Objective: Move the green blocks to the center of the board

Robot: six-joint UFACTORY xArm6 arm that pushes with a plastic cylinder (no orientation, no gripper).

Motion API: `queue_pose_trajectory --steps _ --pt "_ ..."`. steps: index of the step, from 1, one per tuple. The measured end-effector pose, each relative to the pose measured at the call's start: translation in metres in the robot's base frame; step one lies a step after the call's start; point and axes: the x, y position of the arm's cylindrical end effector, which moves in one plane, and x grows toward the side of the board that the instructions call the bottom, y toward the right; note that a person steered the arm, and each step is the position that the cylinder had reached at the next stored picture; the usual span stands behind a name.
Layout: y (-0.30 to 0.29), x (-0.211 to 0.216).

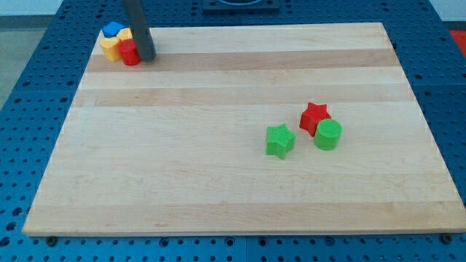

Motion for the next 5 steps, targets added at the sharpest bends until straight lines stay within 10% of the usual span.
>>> queue_pose_trajectory --steps 2,5 --pt "0.137 0.011" --pt "0.454 0.157"
